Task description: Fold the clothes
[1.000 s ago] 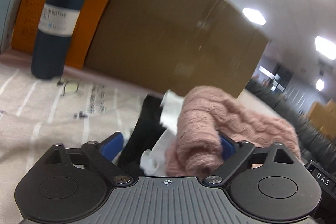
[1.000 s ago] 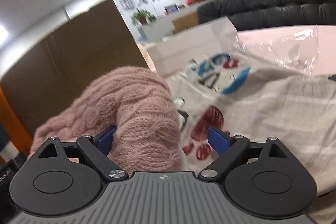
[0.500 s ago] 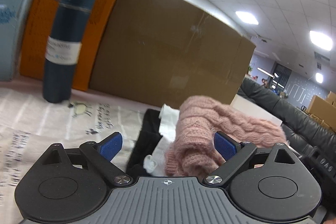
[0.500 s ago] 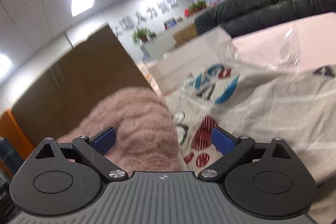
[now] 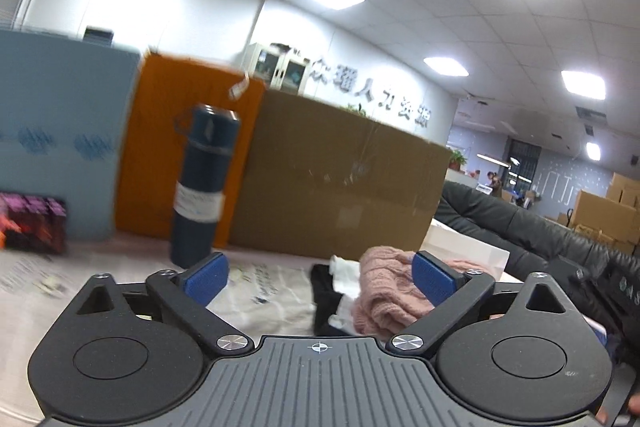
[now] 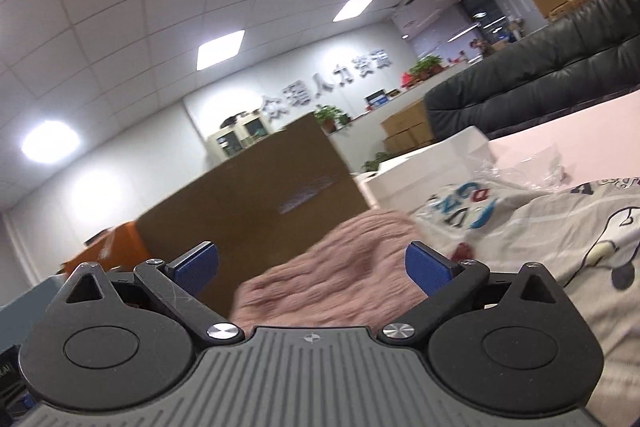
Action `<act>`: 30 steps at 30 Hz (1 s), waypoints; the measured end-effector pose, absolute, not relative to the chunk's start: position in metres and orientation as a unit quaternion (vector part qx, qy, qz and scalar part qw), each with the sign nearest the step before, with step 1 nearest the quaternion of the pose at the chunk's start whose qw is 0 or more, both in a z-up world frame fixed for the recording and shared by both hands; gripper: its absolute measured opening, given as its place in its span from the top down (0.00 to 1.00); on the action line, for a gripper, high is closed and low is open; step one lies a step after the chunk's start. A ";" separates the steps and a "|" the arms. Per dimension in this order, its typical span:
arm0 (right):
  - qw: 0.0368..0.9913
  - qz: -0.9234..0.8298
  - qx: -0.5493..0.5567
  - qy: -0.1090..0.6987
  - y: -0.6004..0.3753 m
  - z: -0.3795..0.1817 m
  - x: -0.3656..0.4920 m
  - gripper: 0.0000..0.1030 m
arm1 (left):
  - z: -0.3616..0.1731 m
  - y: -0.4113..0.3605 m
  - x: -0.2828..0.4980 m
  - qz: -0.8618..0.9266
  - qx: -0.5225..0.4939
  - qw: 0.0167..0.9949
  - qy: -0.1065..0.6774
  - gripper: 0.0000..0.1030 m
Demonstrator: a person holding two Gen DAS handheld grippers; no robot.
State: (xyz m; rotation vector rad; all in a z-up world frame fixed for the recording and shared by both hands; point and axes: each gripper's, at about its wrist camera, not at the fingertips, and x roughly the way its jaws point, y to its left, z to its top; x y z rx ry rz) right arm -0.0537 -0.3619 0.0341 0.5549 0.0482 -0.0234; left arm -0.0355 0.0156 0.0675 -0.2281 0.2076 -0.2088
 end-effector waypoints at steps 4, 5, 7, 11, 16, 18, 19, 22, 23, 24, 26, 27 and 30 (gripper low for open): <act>0.965 0.008 0.257 0.047 -0.313 0.058 -0.085 0.01 | 0.082 0.046 -0.079 -0.089 -0.080 0.989 0.092 0.00; 0.966 0.006 0.252 0.055 -0.301 0.061 -0.092 0.00 | 0.083 0.051 -0.087 -0.085 -0.066 0.990 0.093 0.00; 0.967 0.004 0.242 0.076 -0.277 0.064 -0.103 0.00 | 0.082 0.059 -0.101 -0.079 -0.040 0.992 0.095 0.00; 0.970 -0.001 0.224 0.094 -0.253 0.054 -0.115 0.00 | 0.064 0.063 -0.112 -0.084 -0.005 0.992 0.099 0.00; 0.978 -0.034 0.190 0.084 -0.239 0.041 -0.123 0.00 | 0.041 0.061 -0.098 -0.120 -0.027 0.987 0.105 0.00; 0.982 -0.059 0.165 0.068 -0.238 0.037 -0.120 0.00 | 0.034 0.059 -0.092 -0.131 -0.028 0.986 0.099 0.00; 0.984 -0.070 0.151 0.061 -0.238 0.034 -0.115 0.00 | 0.031 0.058 -0.088 -0.131 -0.030 0.986 0.094 0.00; 0.987 -0.105 0.116 0.043 -0.238 0.025 -0.098 0.00 | 0.026 0.057 -0.077 -0.132 -0.032 0.988 0.076 0.00; 0.987 -0.114 0.107 0.039 -0.237 0.022 -0.091 0.00 | 0.025 0.056 -0.072 -0.130 -0.031 0.989 0.068 0.00; 0.987 -0.122 0.099 0.035 -0.237 0.020 -0.084 0.00 | 0.023 0.055 -0.067 -0.128 -0.030 0.990 0.059 0.00; 0.987 -0.134 0.088 0.031 -0.237 0.014 -0.069 0.00 | 0.020 0.052 -0.056 -0.123 -0.031 0.991 0.043 0.00; 0.986 -0.142 0.083 0.031 -0.237 0.012 -0.062 0.00 | 0.018 0.051 -0.050 -0.122 -0.033 0.991 0.037 0.00; 0.983 -0.166 0.072 0.027 -0.239 0.004 -0.042 0.00 | 0.015 0.045 -0.031 -0.129 -0.039 0.990 0.030 0.00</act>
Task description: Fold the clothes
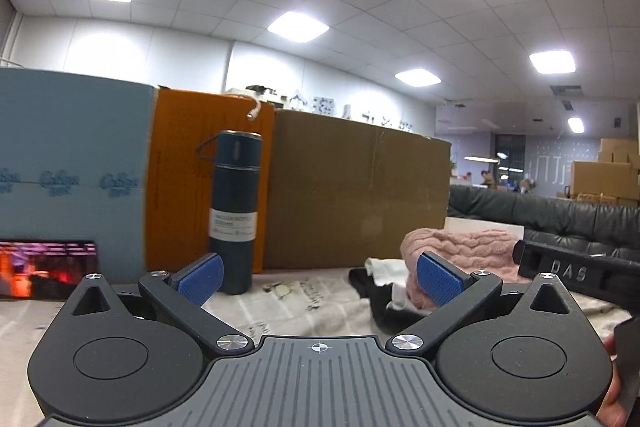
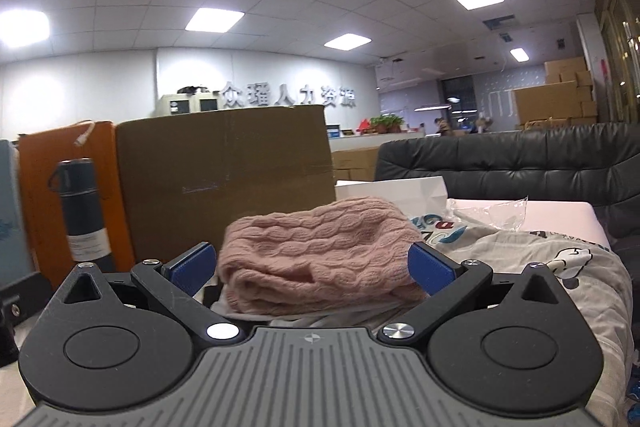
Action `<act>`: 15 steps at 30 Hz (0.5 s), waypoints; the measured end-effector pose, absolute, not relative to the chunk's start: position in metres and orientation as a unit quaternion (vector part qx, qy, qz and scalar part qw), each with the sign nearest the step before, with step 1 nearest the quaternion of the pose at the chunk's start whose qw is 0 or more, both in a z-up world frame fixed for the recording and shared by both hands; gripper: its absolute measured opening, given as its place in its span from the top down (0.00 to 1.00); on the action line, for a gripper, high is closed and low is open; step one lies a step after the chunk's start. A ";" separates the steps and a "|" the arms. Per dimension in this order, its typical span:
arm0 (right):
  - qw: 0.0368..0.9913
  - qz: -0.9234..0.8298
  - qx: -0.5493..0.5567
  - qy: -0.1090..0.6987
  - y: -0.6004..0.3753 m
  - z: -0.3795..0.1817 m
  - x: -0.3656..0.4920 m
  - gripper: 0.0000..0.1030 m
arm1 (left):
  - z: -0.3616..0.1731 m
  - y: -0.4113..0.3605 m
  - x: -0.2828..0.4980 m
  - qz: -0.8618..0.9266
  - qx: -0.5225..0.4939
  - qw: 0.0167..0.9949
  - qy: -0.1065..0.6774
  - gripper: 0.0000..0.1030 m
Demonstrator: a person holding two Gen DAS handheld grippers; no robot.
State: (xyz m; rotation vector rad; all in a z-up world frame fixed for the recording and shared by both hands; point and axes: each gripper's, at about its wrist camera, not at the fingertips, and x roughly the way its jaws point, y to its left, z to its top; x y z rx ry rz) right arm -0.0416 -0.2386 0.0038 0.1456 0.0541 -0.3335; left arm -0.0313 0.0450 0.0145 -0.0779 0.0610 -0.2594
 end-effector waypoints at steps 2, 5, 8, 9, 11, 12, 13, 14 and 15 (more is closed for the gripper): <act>0.980 -0.185 0.068 0.018 -0.239 -0.001 -0.034 0.00 | 0.011 0.040 -0.026 -0.123 -0.029 0.992 0.008 0.00; 0.977 -0.206 0.055 0.006 -0.237 -0.007 -0.029 0.00 | 0.003 0.041 -0.031 -0.089 -0.028 0.995 -0.039 0.00; 0.977 -0.208 0.049 0.003 -0.234 -0.013 -0.026 0.00 | 0.002 0.047 -0.033 -0.086 -0.029 0.995 -0.034 0.00; 0.977 -0.208 0.043 0.002 -0.232 -0.015 -0.025 0.00 | 0.002 0.047 -0.034 -0.084 -0.026 0.996 -0.034 0.00; 0.979 -0.199 0.033 -0.002 -0.229 -0.017 -0.025 0.00 | 0.002 0.046 -0.035 -0.083 -0.020 0.996 -0.031 0.00; 0.981 -0.189 0.029 -0.004 -0.227 -0.017 -0.025 0.00 | 0.002 0.046 -0.035 -0.085 -0.018 0.996 -0.032 0.00; 0.982 -0.185 0.025 -0.005 -0.225 -0.017 -0.025 0.00 | 0.002 0.045 -0.036 -0.086 -0.016 0.996 -0.033 0.00; 0.983 -0.181 0.022 -0.006 -0.224 -0.017 -0.024 0.00 | 0.002 0.045 -0.037 -0.087 -0.014 0.996 -0.034 0.00; 0.983 -0.182 0.025 -0.003 -0.225 -0.017 -0.024 0.00 | 0.002 0.044 -0.038 -0.088 -0.013 0.995 -0.035 0.00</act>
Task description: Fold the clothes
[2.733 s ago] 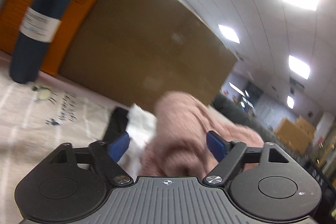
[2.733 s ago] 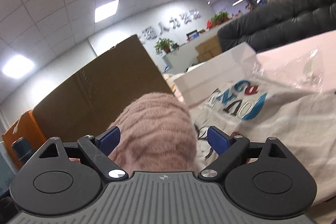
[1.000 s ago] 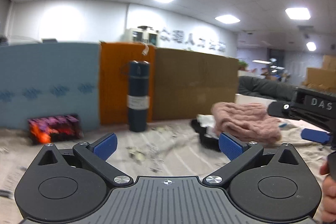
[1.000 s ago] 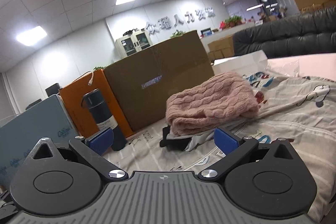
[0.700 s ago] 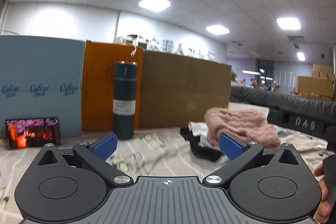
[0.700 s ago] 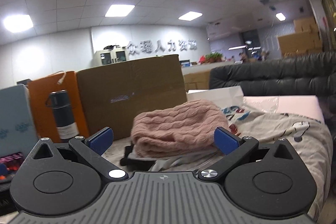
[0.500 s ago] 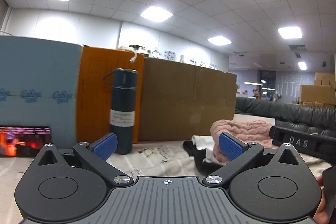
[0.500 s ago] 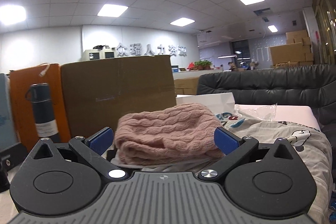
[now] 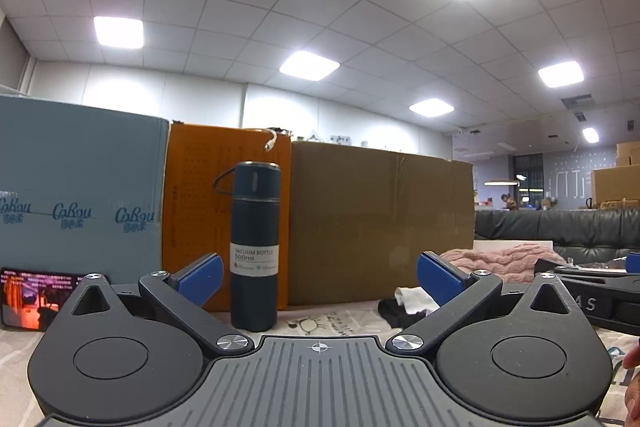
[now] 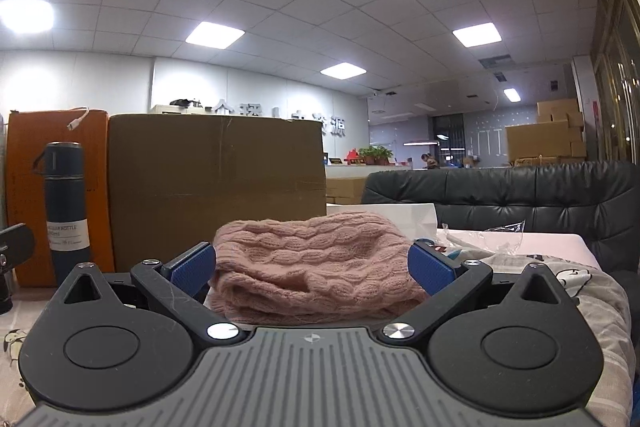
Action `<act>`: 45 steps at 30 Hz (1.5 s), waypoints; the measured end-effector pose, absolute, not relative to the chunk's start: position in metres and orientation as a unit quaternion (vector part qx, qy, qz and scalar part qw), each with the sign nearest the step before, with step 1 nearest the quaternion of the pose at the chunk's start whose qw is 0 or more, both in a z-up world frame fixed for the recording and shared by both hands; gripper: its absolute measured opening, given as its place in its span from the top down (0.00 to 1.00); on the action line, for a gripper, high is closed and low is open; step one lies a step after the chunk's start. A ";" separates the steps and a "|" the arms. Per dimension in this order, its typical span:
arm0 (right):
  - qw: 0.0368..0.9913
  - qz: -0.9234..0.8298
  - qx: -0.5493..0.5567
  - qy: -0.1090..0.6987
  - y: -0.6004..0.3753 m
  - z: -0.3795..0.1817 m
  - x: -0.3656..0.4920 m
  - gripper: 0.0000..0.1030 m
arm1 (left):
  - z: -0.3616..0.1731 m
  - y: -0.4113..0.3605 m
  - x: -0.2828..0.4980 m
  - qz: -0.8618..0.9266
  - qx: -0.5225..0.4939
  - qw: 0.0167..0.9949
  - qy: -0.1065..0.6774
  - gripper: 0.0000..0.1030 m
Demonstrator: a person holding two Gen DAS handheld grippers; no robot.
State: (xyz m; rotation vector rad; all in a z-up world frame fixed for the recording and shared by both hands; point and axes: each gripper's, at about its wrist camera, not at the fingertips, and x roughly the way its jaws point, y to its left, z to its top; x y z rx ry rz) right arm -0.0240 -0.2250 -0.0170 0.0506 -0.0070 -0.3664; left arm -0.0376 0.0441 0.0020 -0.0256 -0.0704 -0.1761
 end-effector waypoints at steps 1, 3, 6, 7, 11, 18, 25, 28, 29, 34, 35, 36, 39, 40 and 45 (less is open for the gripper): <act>0.983 -0.183 0.028 -0.001 -0.226 -0.017 -0.023 0.00 | 0.002 0.044 -0.037 -0.088 -0.011 0.995 -0.035 0.00; 0.982 -0.185 0.034 0.002 -0.228 -0.017 -0.022 0.00 | 0.002 0.043 -0.037 -0.089 -0.009 0.995 -0.034 0.00; 0.981 -0.187 0.047 0.004 -0.233 -0.018 -0.023 0.00 | 0.002 0.044 -0.033 -0.087 -0.013 0.996 -0.026 0.00; 0.981 -0.187 0.049 0.004 -0.234 -0.018 -0.023 0.00 | 0.002 0.045 -0.032 -0.086 -0.015 0.996 -0.023 0.00; 0.981 -0.185 0.052 0.006 -0.235 -0.018 -0.023 0.00 | 0.002 0.047 -0.028 -0.084 -0.020 0.996 -0.017 0.00; 0.982 -0.182 0.055 0.011 -0.237 -0.019 -0.021 0.00 | 0.002 0.047 -0.026 -0.085 -0.020 0.996 -0.015 0.00; 0.982 -0.181 0.057 0.016 -0.238 -0.019 -0.019 0.00 | 0.002 0.047 -0.025 -0.084 -0.022 0.996 -0.013 0.00; 0.982 -0.179 0.057 0.018 -0.238 -0.019 -0.018 0.00 | 0.002 0.047 -0.025 -0.085 -0.022 0.996 -0.011 0.00; 0.982 -0.179 0.057 0.019 -0.238 -0.019 -0.018 0.00 | 0.002 0.047 -0.024 -0.085 -0.023 0.996 -0.010 0.00; 0.982 -0.179 0.058 0.020 -0.239 -0.019 -0.017 0.00 | 0.001 0.048 -0.024 -0.085 -0.024 0.996 -0.008 0.00; 0.982 -0.179 0.058 0.020 -0.239 -0.019 -0.017 0.00 | 0.001 0.048 -0.024 -0.085 -0.024 0.996 -0.008 0.00; 0.982 -0.179 0.058 0.020 -0.239 -0.019 -0.017 0.00 | 0.001 0.048 -0.024 -0.085 -0.024 0.996 -0.008 0.00; 0.982 -0.179 0.058 0.020 -0.239 -0.019 -0.017 0.00 | 0.001 0.048 -0.024 -0.085 -0.023 0.996 -0.008 0.00; 0.982 -0.179 0.058 0.020 -0.239 -0.019 -0.017 0.00 | 0.001 0.048 -0.024 -0.085 -0.023 0.996 -0.008 0.00; 0.982 -0.178 0.058 0.021 -0.239 -0.019 -0.016 0.00 | 0.001 0.048 -0.023 -0.083 -0.024 0.996 -0.008 0.00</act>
